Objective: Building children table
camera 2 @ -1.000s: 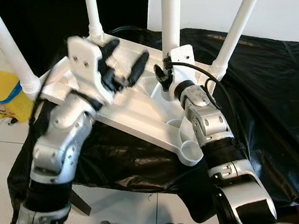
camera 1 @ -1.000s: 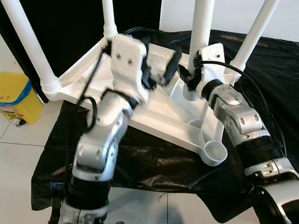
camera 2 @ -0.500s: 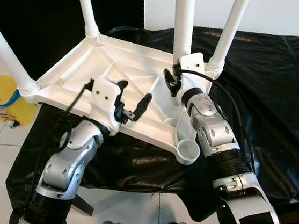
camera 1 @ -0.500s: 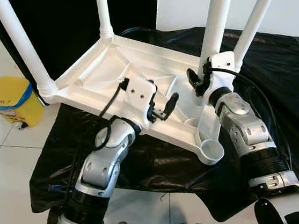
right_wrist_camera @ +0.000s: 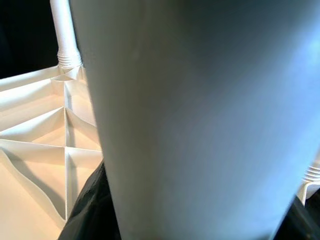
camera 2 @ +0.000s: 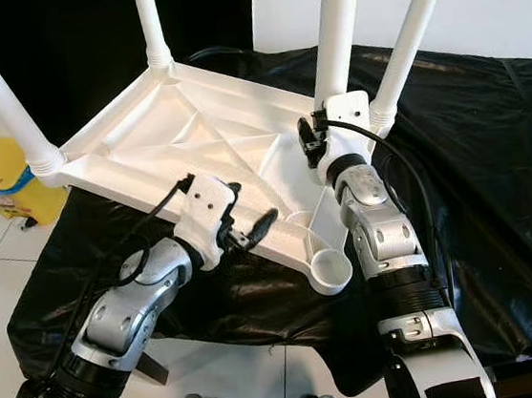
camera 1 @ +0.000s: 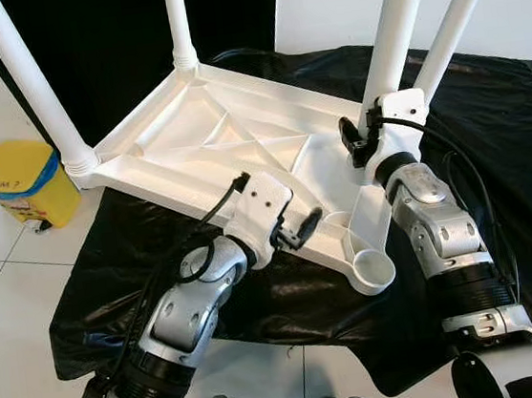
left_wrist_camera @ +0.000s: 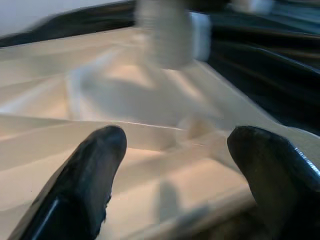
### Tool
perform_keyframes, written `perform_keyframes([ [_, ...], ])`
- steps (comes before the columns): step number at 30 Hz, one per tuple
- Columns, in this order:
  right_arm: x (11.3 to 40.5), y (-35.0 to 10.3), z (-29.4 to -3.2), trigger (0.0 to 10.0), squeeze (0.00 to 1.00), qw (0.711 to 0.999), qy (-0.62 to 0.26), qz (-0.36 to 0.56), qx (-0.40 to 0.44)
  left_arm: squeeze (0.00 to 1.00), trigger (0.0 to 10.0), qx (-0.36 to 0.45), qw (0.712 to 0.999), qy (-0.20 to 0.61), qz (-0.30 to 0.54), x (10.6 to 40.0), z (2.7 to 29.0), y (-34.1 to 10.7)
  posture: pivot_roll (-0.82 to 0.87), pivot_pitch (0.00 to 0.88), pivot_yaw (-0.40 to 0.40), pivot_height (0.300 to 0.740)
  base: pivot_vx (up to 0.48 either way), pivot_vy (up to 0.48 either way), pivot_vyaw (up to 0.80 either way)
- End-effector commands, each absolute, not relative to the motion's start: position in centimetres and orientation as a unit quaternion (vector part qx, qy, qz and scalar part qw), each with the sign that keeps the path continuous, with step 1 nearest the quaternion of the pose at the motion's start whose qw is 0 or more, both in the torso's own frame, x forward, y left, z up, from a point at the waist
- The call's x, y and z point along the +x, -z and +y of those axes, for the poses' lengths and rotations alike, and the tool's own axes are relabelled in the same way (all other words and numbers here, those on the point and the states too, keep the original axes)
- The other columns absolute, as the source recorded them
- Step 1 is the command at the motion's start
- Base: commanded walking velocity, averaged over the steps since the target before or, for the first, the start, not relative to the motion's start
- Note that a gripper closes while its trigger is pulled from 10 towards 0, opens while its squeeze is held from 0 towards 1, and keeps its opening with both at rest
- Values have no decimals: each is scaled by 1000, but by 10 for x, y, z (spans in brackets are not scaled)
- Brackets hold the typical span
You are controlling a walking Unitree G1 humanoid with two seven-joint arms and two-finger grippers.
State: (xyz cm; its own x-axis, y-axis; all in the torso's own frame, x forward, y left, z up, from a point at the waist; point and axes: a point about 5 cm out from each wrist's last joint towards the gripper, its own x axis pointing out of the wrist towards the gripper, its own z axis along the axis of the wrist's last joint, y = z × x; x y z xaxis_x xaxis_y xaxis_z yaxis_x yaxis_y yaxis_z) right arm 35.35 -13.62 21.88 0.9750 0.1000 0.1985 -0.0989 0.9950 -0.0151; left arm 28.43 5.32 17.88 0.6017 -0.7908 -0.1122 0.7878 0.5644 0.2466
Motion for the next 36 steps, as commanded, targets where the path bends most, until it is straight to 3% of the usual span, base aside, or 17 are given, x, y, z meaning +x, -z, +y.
perform_keyframes([
  [1,353,-217,-138,10000,0,994,-45,-100,1,0,10000,140,874,465,-2,280,49,-177,74,102,-80,740,0,0,0],
  [14,357,-219,-133,10000,0,993,-50,-106,2,0,10000,155,862,483,8,272,48,-171,98,71,-88,740,0,0,0],
  [26,359,-221,-133,10000,0,993,-47,-113,0,0,10000,194,823,531,58,260,49,-153,97,58,-81,740,0,0,0],
  [36,359,-220,-133,10000,0,993,-44,-114,1,0,10000,221,852,466,91,279,56,-144,98,60,-78,740,0,0,0],
])
